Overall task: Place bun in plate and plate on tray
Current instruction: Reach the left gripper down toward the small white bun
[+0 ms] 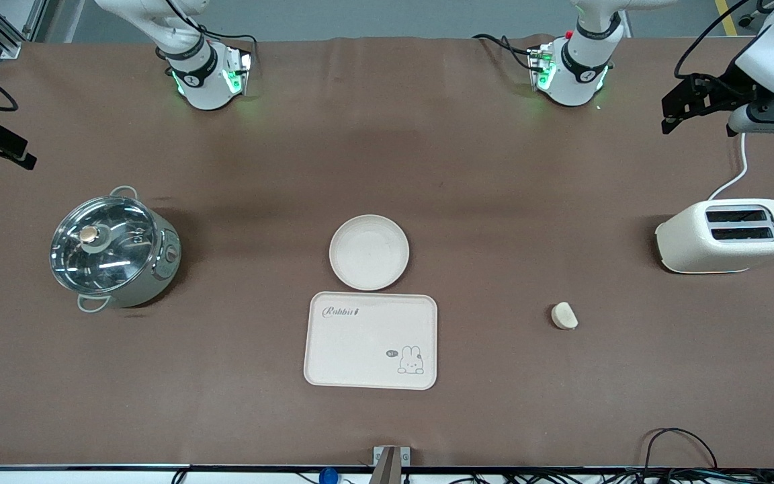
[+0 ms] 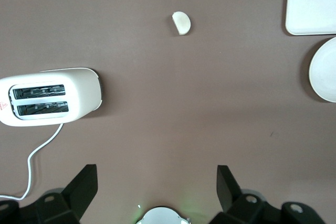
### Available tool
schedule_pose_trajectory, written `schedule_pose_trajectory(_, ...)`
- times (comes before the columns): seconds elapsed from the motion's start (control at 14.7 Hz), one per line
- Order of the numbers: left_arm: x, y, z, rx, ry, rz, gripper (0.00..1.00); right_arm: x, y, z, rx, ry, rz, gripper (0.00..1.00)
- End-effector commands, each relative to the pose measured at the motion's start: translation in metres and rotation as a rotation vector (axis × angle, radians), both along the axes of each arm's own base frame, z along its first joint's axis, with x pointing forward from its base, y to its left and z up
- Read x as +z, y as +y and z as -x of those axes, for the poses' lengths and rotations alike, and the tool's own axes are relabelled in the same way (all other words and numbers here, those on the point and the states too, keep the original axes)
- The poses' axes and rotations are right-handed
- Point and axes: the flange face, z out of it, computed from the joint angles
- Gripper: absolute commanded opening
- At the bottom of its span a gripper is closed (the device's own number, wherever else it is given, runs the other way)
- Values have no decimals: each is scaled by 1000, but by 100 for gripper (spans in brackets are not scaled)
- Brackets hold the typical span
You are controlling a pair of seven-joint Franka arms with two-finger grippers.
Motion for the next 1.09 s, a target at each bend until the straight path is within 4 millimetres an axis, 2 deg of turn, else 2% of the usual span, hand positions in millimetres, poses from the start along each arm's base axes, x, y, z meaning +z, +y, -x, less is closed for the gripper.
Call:
schedule_pose_trajectory(0.0,5,3,-4,-12,-11,9,100,1,-2,0,-6,4,-5,100)
schedule_pose_trajectory(0.14,-1,5,-20,-11,-6,8,100,0,-3,0,-7,7,-7,100)
schedule_pose_trajectory(0.2,-11,6,-34,-9,10,10,100,0,-3,0,-7,7,-7,100)
schedule_pose_trajectory(0.41,-73,12,-88,23,24,29,100,0,-3,0,-9,7,-9,100)
schedule_pose_trajectory(0.54,-131,9,-126,28,2,38,100,0,-3,0,-9,7,-10,100)
schedule_pose_trajectory(0.68,-199,8,-156,31,32,47,100,-1,-4,0,-10,8,-10,100)
schedule_pose_trajectory(0.75,-225,8,-169,35,14,56,100,-1,-2,0,-7,8,-12,100)
schedule_pose_trajectory(0.88,-281,4,-187,64,-22,72,100,-1,-2,0,-7,8,-13,100)
schedule_pose_trajectory(1.02,-324,-5,-194,158,-18,77,100,-1,0,0,-4,6,-15,100)
